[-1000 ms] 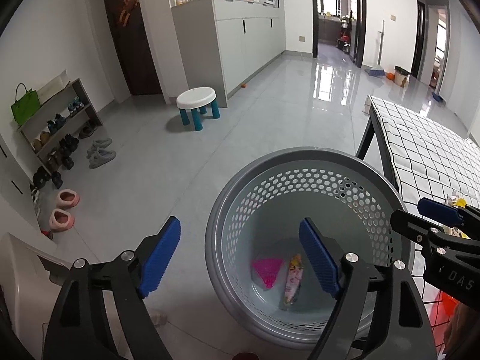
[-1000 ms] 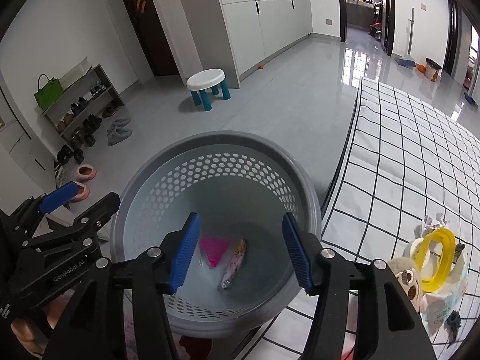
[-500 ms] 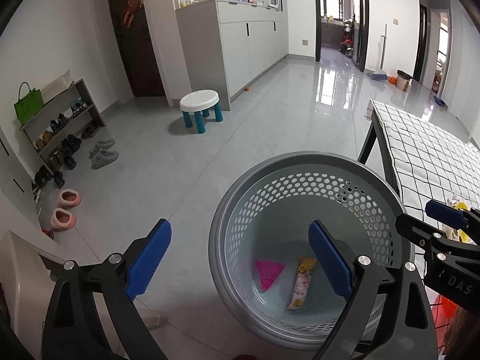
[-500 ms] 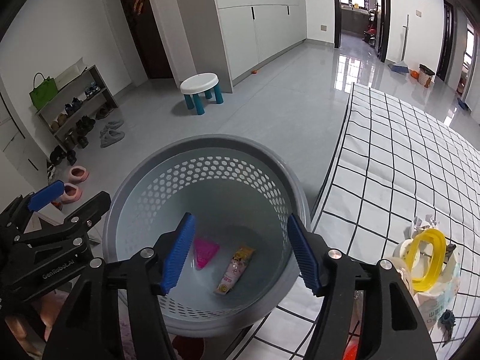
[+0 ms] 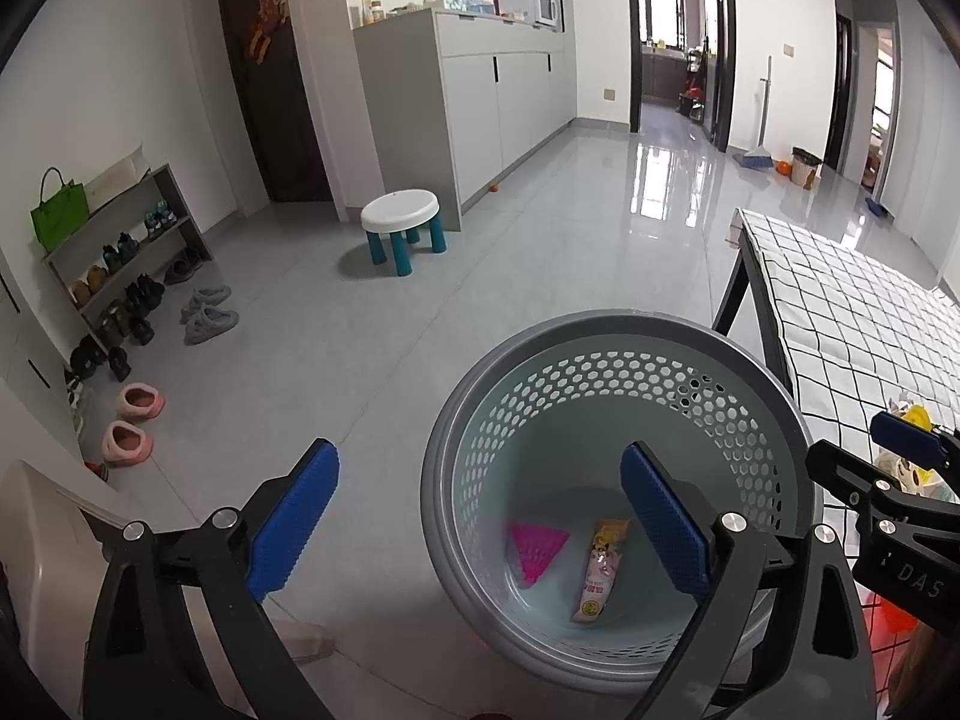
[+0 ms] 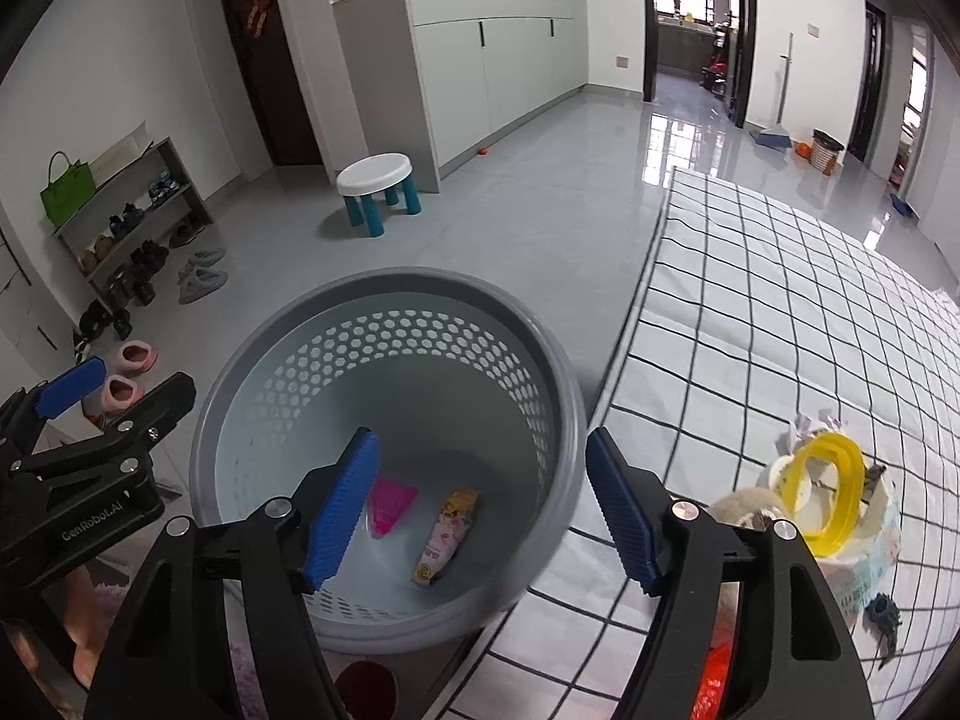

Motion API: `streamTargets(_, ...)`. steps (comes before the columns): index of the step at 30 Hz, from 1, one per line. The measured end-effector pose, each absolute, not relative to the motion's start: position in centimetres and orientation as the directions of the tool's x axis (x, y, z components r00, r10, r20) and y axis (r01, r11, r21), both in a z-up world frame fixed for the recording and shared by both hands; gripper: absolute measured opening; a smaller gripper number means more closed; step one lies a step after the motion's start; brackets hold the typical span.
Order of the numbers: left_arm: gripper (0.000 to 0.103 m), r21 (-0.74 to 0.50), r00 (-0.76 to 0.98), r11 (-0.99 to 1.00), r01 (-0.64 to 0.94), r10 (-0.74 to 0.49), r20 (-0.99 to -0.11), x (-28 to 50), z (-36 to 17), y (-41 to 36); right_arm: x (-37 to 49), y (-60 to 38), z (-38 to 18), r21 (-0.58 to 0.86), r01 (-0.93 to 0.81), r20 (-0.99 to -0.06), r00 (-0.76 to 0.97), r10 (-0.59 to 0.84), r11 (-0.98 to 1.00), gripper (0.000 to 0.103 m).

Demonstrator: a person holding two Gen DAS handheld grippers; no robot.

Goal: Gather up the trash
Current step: 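Move both tools back over the bed toward the remaining items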

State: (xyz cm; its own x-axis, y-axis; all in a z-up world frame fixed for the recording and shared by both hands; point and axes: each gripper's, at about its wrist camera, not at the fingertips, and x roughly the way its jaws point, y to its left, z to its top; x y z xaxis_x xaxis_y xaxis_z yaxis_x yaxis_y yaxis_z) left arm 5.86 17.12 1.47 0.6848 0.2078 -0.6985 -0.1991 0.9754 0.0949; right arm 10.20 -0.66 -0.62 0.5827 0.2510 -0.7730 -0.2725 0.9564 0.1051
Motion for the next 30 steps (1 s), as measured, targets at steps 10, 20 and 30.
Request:
streamTargets(10, 0.095, 0.094, 0.718, 0.975, -0.201, 0.212, -0.663, 4.3, 2.3, 16.8, 7.8, -1.6, -0.1, 0.066, -0.224, -0.751, 0.631, 0.197, 0.972, 0.072)
streamTargets(20, 0.095, 0.097, 0.732, 0.978, -0.184, 0.202, -0.651, 2.9, 2.9, 16.4, 4.7, -3.4, 1.0, 0.077, -0.189, -0.728, 0.66, 0.185, 0.979, 0.072)
streamTargets(30, 0.095, 0.112, 0.751, 0.982, -0.15, 0.187, -0.633, 0.3, 3.9, 14.7, 1.2, -6.4, 2.5, 0.092, -0.139, -0.702, 0.693, 0.163, 0.986, 0.074)
